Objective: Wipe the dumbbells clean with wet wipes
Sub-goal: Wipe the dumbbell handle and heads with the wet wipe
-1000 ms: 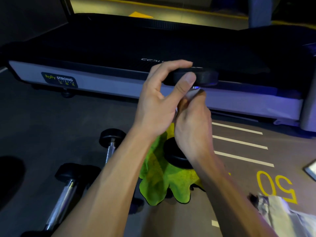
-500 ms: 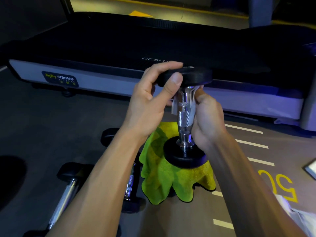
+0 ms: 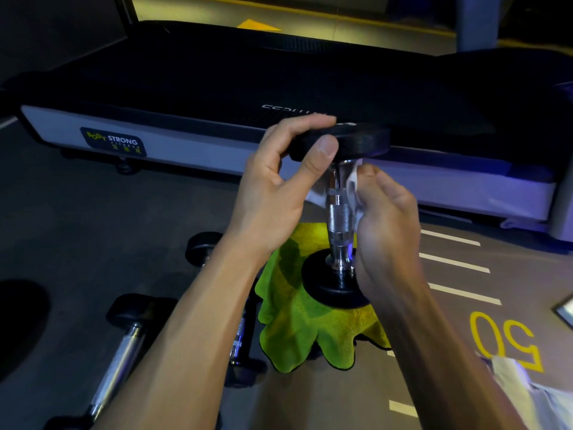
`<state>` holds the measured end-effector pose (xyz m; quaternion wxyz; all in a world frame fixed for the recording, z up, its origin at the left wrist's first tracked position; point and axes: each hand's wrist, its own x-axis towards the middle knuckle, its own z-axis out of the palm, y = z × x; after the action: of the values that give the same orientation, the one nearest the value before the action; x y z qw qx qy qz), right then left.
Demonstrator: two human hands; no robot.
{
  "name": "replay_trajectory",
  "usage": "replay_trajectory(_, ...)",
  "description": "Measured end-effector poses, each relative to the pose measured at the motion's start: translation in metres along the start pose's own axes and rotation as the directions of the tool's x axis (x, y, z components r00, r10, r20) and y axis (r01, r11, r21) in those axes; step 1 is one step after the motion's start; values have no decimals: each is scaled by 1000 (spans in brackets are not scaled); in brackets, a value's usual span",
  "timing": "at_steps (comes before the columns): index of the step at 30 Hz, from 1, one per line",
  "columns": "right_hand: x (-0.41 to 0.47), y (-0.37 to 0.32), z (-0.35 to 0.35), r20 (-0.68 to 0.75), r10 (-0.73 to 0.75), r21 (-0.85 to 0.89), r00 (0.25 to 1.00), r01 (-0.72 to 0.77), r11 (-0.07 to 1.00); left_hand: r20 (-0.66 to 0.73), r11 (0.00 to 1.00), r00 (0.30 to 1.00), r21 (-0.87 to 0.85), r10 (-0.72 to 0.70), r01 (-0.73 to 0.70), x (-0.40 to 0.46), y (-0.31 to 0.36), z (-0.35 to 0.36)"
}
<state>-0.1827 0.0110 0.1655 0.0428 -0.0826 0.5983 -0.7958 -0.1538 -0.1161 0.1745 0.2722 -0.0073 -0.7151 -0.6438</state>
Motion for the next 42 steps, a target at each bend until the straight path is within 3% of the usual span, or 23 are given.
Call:
replay_trajectory(2, -5, 3, -1, 4, -148, -190, 989, 146, 971, -5, 1000, 1000, 2, 5, -5, 1, -1, 1)
replay_trajectory(6, -30, 19, 9, 89, -386, -577, 918, 363, 732, -41, 999, 999, 29, 15, -14, 1, -3, 2)
replay_trajectory(8, -37, 28, 12, 223, -397, -699, 890, 430, 571, -42, 999, 999, 31, -9, 10, 2, -3, 1)
replay_trajectory(10, -35, 29, 10, 266, -392, -768, 880, 440, 465, -29, 999, 999, 38, -18, 19, 2, -2, -1)
replay_trajectory(12, -29, 27, 5, 233, -432, -744, 871, 446, 498, -20, 999, 1000, 49, -6, 7, 3, -1, -2)
replay_trajectory(15, -21, 17, -4, 115, -433, -628, 894, 403, 666, -26, 999, 1000, 49, 17, -15, 2, -2, -1)
replay_trajectory(19, 1, 1, -9, 51, -256, -415, 965, 254, 874, -8, 999, 1000, 30, 14, -14, 1, -3, 2)
replay_trajectory(23, 29, -3, -24, 210, 33, -121, 977, -7, 993, -11, 1000, 1000, 14, 16, -16, 2, -4, 0)
replay_trajectory(28, 39, 13, -33, 369, 102, 60, 924, -133, 989, -16, 999, 999, -16, 33, -33, 0, -7, -1)
replay_trajectory(31, 39, 13, -40, 440, 121, 0, 890, -135, 991, -24, 998, 998, -8, 57, -57, 0, -8, 3)
replay_trajectory(34, 40, 6, -50, 487, 163, -187, 858, -79, 979, -31, 998, 998, -14, 58, -58, 1, -10, 4)
replay_trajectory(38, 30, 7, -64, 509, 200, -405, 837, 28, 914, -58, 999, 997, -4, 51, -51, 2, -11, 2)
replay_trajectory(42, 11, 20, -83, 531, 295, -511, 794, 22, 859, -59, 998, 996, -2, 62, -62, 3, -13, 2)
